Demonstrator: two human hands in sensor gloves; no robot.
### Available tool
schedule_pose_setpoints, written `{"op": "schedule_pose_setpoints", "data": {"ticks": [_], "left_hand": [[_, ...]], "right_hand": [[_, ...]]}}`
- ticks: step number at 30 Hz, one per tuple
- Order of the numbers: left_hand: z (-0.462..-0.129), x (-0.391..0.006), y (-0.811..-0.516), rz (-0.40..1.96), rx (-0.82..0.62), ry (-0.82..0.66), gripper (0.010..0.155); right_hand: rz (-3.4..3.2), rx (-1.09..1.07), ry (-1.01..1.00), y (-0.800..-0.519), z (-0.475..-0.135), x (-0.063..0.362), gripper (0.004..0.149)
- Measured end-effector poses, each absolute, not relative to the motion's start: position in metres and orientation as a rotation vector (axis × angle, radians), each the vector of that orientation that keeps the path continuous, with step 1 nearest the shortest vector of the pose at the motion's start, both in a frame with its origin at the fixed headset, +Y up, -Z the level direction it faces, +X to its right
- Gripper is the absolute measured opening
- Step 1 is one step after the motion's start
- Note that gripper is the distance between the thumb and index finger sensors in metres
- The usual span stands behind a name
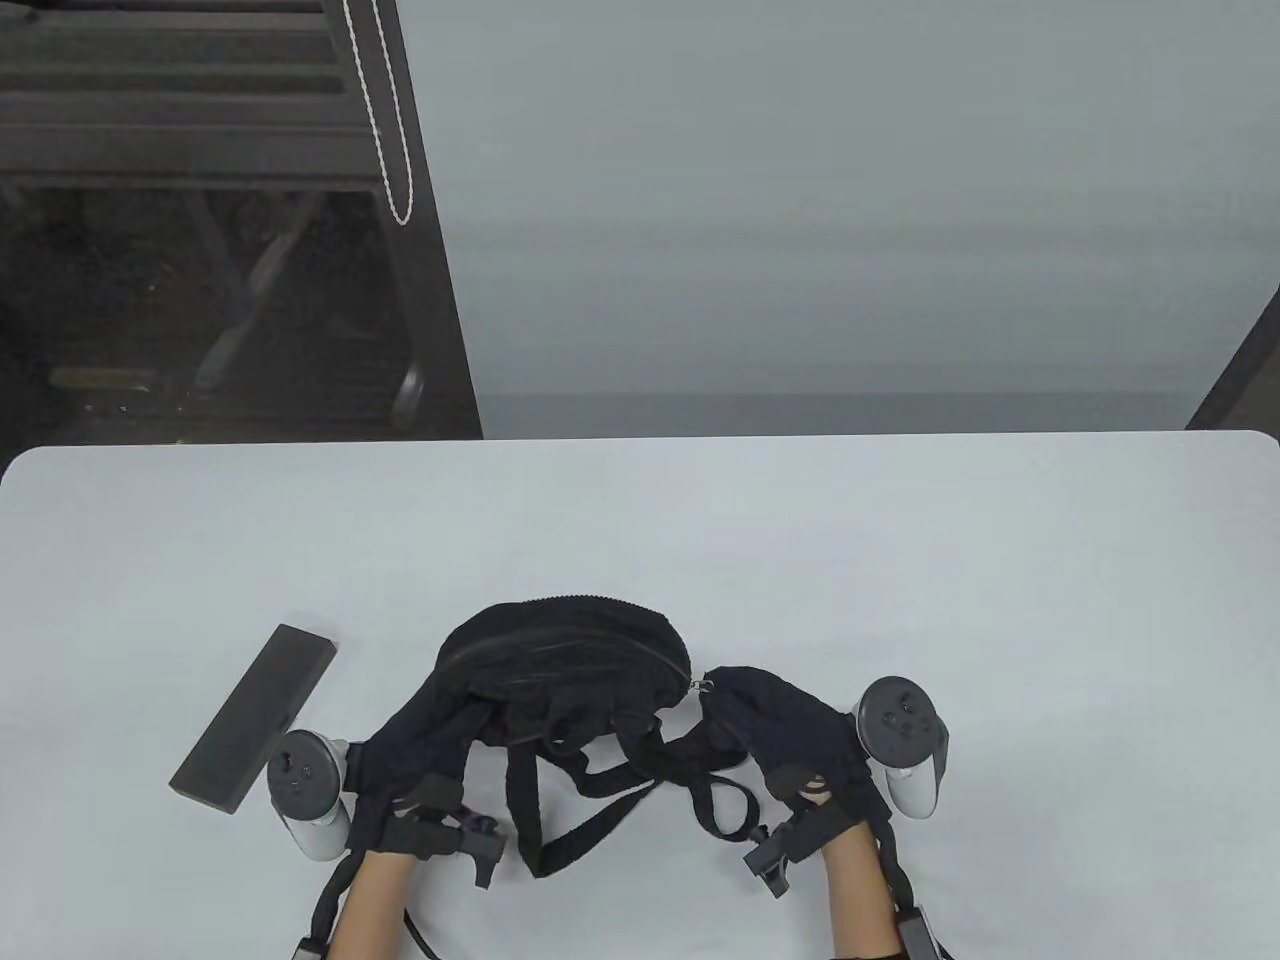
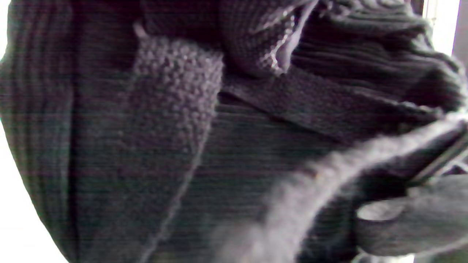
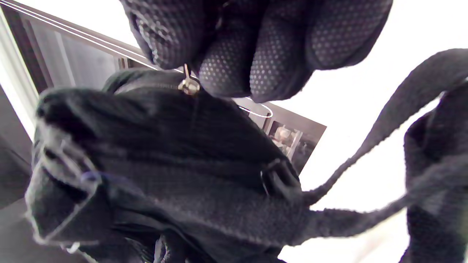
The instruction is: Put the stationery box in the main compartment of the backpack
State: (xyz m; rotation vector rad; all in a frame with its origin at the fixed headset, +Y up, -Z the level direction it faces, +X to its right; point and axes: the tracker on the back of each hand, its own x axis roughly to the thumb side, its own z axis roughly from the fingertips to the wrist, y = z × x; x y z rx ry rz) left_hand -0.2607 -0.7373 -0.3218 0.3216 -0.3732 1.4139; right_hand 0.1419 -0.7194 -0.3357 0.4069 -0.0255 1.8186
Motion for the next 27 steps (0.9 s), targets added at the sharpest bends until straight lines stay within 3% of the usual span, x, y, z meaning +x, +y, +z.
{"op": "schedule_pose_setpoints", "data": {"ticks": [4, 15, 19, 27], "left_hand": [[-0.321, -0.257, -0.732, 1.318, 0.351, -0.397, 0.045], [-0.319, -0.244, -0.724, 1.037, 0.376, -0.418, 0.046], [-0.318, -0.238, -0.721, 0.953, 0.333, -0.446, 0.046], [-0.322, -0.237, -0.721, 0.849, 0.313, -0.429, 0.046]], "right_hand": [[1.822, 0.324, -0.09, -0.706, -0.334, 0.146, 0.037], [2.031, 0.227, -0.208, -0.62, -0.331, 0.128, 0.036], [2.128, 0.131, -0.347, -0.591, -0.327, 0.11, 0.036], [2.458, 0.216, -0.467, -0.542, -0.317, 0.041, 0.035]]}}
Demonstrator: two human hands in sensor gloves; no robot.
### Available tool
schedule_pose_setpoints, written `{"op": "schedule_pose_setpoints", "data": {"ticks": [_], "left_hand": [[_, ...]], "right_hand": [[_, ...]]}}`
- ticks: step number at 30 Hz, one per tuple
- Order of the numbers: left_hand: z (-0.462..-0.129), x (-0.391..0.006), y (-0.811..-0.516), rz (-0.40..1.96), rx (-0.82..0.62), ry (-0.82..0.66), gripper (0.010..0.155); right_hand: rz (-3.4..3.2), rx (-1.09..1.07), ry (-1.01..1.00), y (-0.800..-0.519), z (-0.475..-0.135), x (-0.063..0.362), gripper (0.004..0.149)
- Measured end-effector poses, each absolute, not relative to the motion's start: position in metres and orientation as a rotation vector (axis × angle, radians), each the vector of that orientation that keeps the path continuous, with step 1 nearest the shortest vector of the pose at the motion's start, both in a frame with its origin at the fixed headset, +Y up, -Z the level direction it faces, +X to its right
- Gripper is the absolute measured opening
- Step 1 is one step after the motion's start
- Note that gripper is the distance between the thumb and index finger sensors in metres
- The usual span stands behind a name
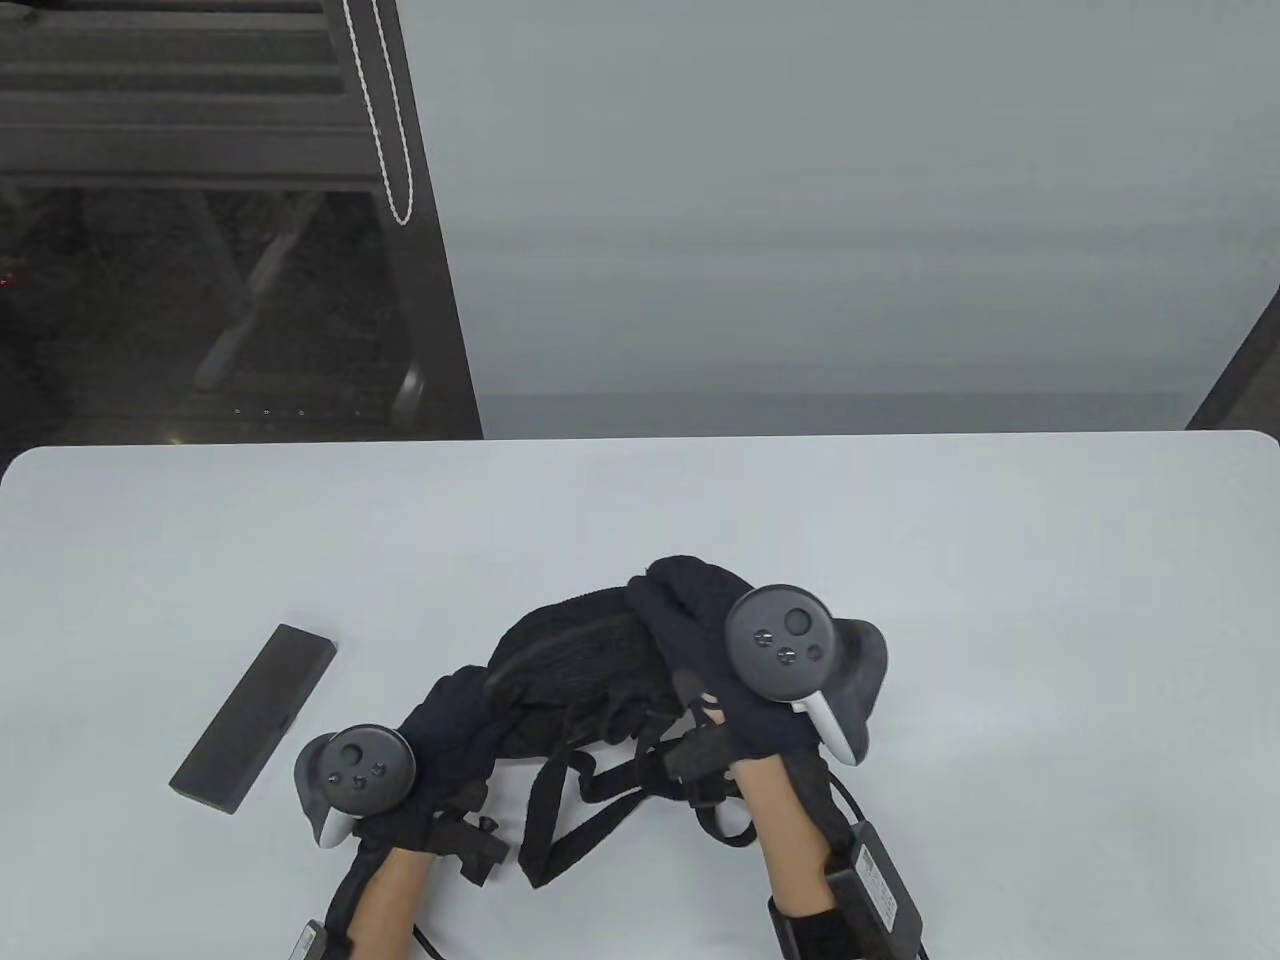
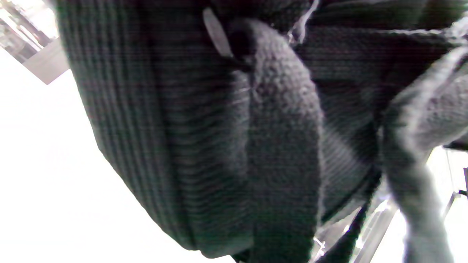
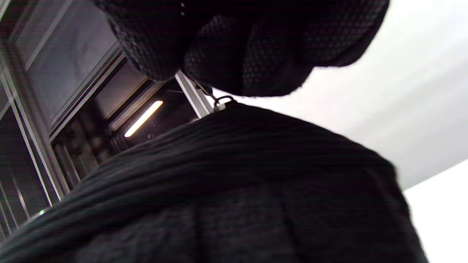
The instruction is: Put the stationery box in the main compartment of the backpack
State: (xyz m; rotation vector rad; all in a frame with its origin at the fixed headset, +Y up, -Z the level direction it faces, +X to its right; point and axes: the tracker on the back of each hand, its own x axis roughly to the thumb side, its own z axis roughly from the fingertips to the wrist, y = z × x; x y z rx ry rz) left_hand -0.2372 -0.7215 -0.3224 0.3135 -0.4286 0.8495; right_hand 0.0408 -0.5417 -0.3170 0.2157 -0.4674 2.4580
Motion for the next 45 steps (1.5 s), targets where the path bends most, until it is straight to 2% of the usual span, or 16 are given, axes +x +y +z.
{"op": "schedule_pose_setpoints", "data": {"ticks": [8, 11, 15, 18, 21, 23, 26, 29, 31, 34, 37, 40, 45], "left_hand": [[-0.322, -0.23, -0.719, 0.777, 0.318, -0.429, 0.048], [-0.32, -0.228, -0.721, 0.757, 0.321, -0.427, 0.048], [-0.319, -0.229, -0.725, 0.767, 0.313, -0.427, 0.048], [-0.319, -0.235, -0.728, 0.803, 0.323, -0.41, 0.048], [-0.32, -0.243, -0.73, 0.903, 0.343, -0.394, 0.047], [-0.319, -0.248, -0.729, 0.99, 0.355, -0.383, 0.047], [-0.32, -0.259, -0.73, 1.131, 0.35, -0.366, 0.046], [-0.32, -0.268, -0.729, 1.275, 0.374, -0.362, 0.046], [-0.32, -0.269, -0.729, 1.374, 0.359, -0.382, 0.046], [-0.319, -0.266, -0.727, 1.477, 0.344, -0.417, 0.046], [-0.318, -0.257, -0.727, 1.555, 0.287, -0.486, 0.047], [-0.318, -0.248, -0.728, 1.592, 0.233, -0.543, 0.047], [-0.316, -0.229, -0.728, 1.591, 0.126, -0.628, 0.047]], "right_hand": [[2.6, 0.364, -0.493, -0.537, -0.312, -0.028, 0.034], [2.656, 0.456, -0.493, -0.545, -0.304, -0.054, 0.034], [2.673, 0.646, -0.371, -0.566, -0.294, -0.083, 0.036], [2.629, 0.701, -0.34, -0.569, -0.29, -0.086, 0.038], [2.57, 0.702, -0.345, -0.559, -0.288, -0.071, 0.044], [2.473, 0.683, -0.374, -0.551, -0.287, -0.052, 0.049], [2.332, 0.587, -0.443, -0.55, -0.29, -0.009, 0.05], [2.231, 0.435, -0.434, -0.576, -0.303, 0.043, 0.055], [2.098, 0.358, -0.319, -0.611, -0.315, 0.076, 0.063], [1.913, 0.321, -0.171, -0.655, -0.325, 0.098, 0.073], [1.764, 0.327, -0.019, -0.697, -0.33, 0.107, 0.088], [1.738, 0.376, 0.056, -0.718, -0.332, 0.104, 0.097], [1.56, 0.488, 0.157, -0.738, -0.329, 0.097, 0.098]]}}
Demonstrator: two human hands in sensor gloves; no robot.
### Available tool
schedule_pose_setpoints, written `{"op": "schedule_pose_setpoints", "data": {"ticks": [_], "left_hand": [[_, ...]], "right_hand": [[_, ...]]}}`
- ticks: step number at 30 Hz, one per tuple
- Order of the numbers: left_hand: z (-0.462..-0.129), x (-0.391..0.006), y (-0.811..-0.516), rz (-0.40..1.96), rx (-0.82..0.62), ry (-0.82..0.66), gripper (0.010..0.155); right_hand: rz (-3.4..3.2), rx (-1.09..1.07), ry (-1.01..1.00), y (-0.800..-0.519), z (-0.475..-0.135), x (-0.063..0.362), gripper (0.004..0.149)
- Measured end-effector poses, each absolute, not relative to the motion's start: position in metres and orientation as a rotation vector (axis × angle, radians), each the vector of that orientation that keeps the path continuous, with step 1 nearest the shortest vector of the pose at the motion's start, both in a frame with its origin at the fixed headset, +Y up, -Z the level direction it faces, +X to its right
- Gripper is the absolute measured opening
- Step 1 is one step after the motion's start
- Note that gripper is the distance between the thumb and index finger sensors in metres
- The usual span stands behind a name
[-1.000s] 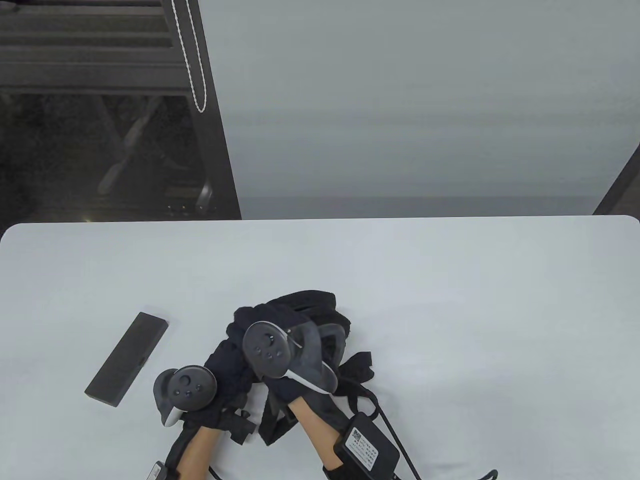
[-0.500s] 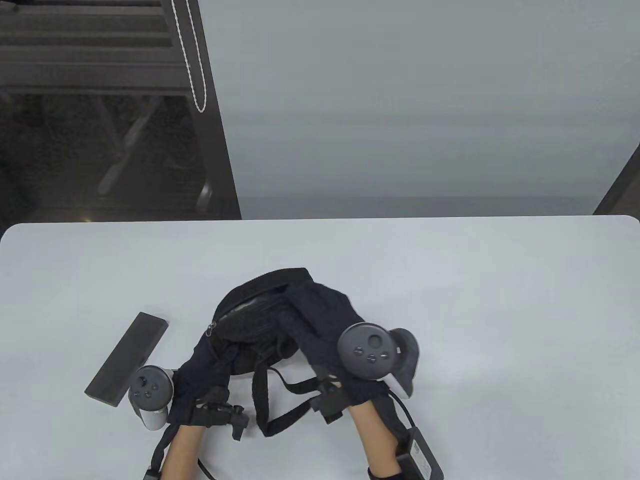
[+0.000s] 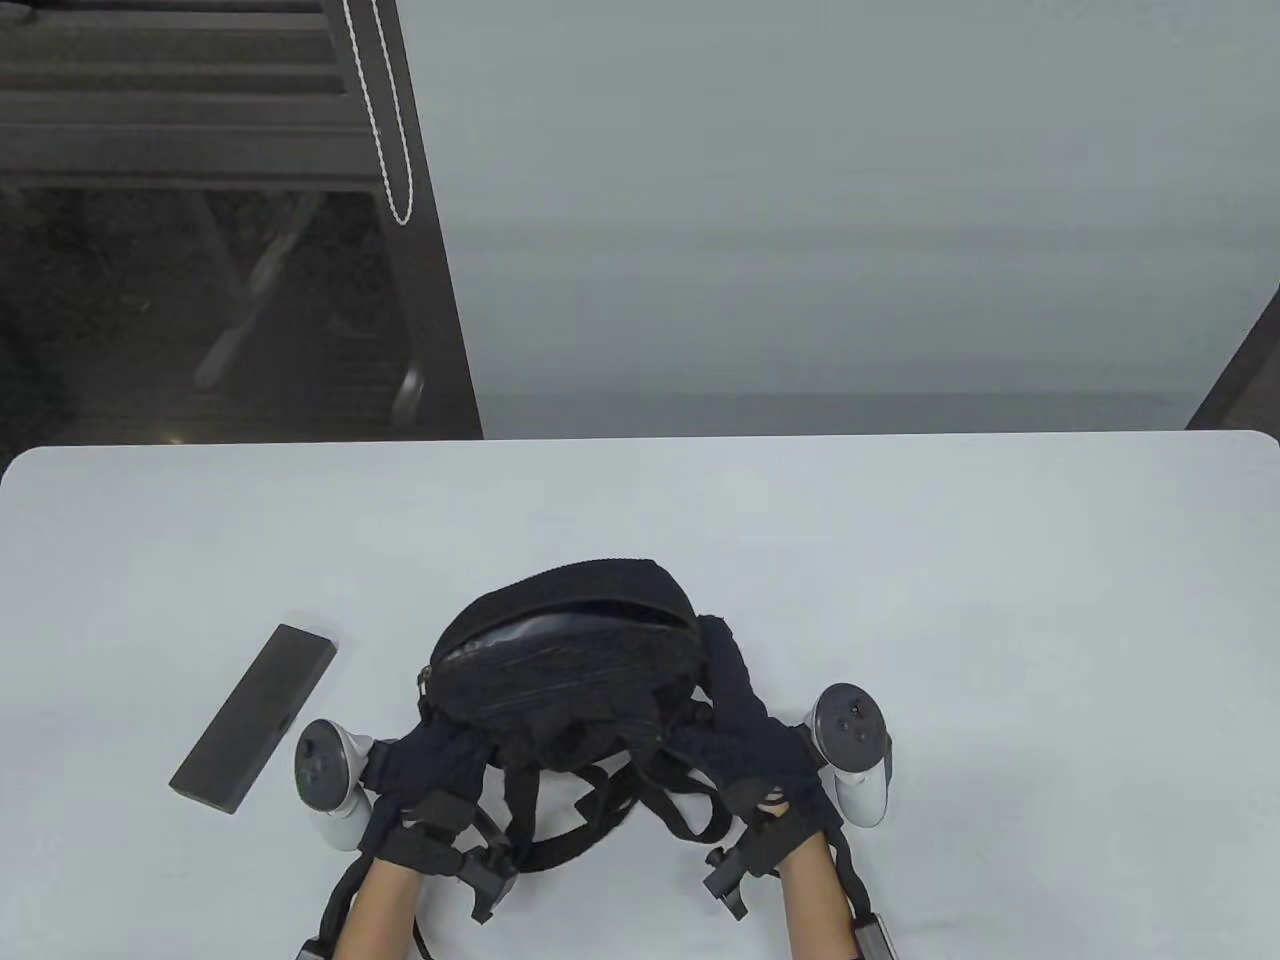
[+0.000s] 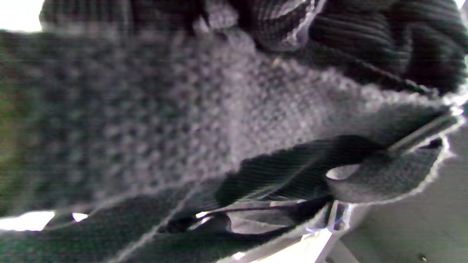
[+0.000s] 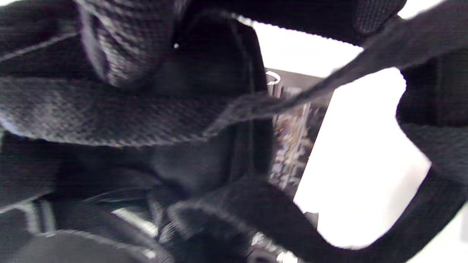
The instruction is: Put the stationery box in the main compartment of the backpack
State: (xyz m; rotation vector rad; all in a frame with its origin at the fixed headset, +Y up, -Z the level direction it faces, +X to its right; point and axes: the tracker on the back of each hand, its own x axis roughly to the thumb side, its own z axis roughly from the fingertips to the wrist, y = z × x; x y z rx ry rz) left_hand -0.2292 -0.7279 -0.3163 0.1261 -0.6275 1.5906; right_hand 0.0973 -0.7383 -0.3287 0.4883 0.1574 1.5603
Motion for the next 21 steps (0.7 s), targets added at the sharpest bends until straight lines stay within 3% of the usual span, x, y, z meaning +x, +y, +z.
{"op": "schedule_pose_setpoints", "data": {"ticks": [10, 17, 21], "left_hand": [[-0.318, -0.215, -0.733, 1.458, 0.036, -0.571, 0.058], [-0.323, -0.219, -0.731, 1.358, 0.013, -0.493, 0.071], [-0.326, -0.228, -0.727, 1.304, 0.001, -0.457, 0.075]], "right_hand": [[1.473, 0.474, 0.142, -0.742, -0.326, 0.099, 0.087], [1.437, 0.393, 0.094, -0.745, -0.325, 0.1, 0.057], [1.396, 0.385, 0.073, -0.743, -0.325, 0.103, 0.051]]}}
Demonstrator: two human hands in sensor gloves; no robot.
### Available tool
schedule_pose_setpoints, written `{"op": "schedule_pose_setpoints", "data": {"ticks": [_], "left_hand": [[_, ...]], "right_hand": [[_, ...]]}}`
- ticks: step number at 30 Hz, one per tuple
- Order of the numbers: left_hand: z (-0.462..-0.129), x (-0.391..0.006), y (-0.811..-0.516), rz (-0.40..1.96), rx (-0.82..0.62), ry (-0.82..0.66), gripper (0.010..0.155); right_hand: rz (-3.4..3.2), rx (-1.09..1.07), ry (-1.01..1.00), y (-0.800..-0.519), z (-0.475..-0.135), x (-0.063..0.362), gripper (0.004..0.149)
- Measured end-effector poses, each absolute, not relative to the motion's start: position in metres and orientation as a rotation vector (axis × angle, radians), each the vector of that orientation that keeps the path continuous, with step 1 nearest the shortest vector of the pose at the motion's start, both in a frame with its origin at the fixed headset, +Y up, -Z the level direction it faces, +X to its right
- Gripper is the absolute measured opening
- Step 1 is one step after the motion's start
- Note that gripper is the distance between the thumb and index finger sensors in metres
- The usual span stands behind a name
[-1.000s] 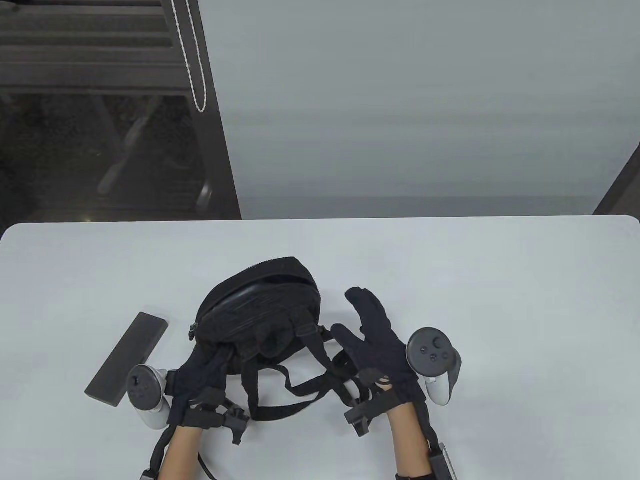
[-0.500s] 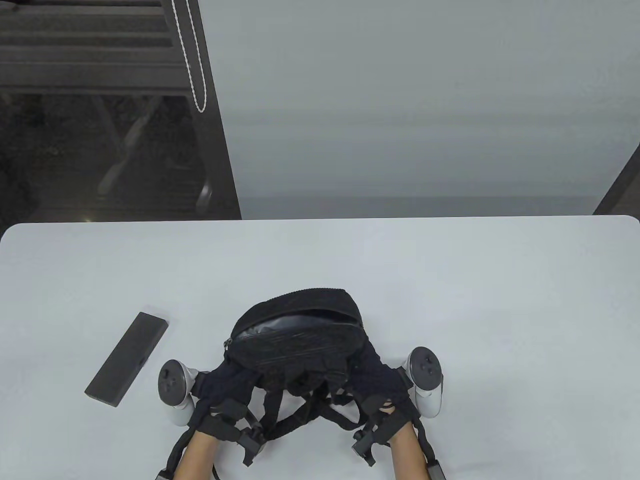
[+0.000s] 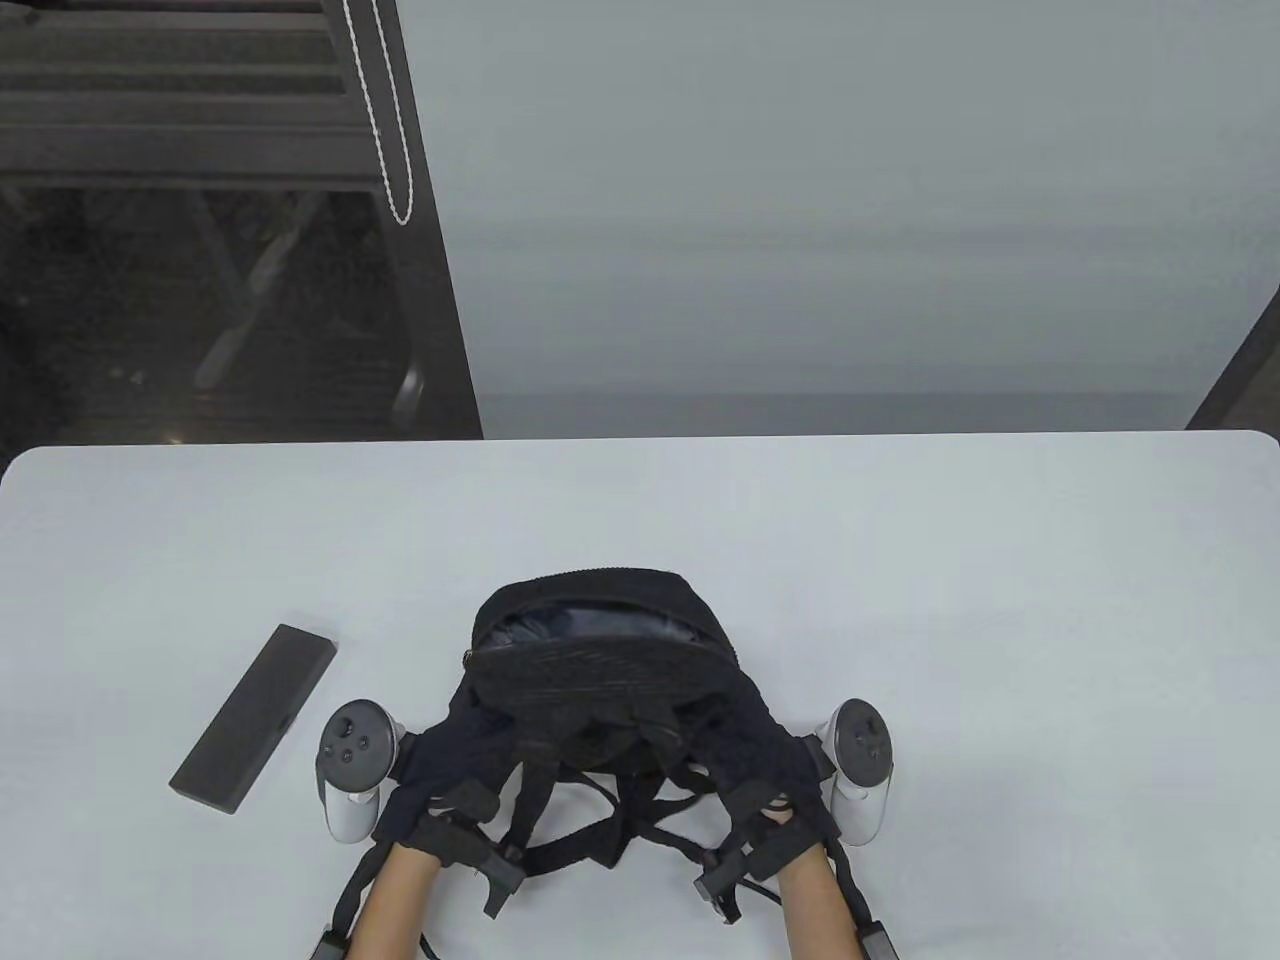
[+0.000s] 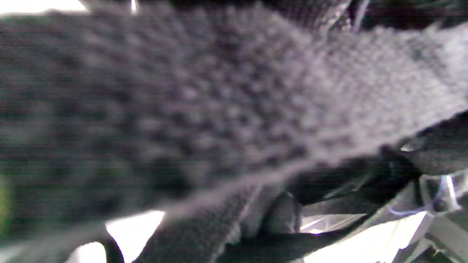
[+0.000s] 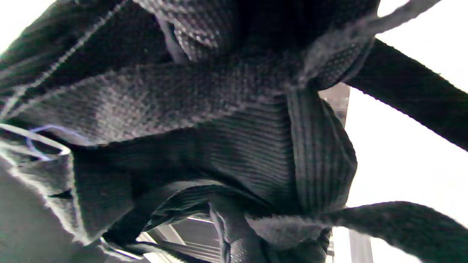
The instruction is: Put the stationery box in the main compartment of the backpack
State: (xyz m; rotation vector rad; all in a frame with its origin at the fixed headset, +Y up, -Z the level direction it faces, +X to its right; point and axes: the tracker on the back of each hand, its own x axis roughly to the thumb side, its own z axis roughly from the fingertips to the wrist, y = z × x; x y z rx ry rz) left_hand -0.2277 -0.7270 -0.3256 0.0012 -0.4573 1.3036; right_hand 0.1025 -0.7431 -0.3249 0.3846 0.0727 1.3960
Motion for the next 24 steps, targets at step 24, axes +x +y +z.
{"op": "schedule_pose_setpoints", "data": {"ticks": [24], "left_hand": [[-0.317, -0.445, -0.732, 0.534, -0.057, 0.395, 0.066]], "right_hand": [[1.27, 0.331, -0.061, -0.734, -0.323, 0.137, 0.049]]}}
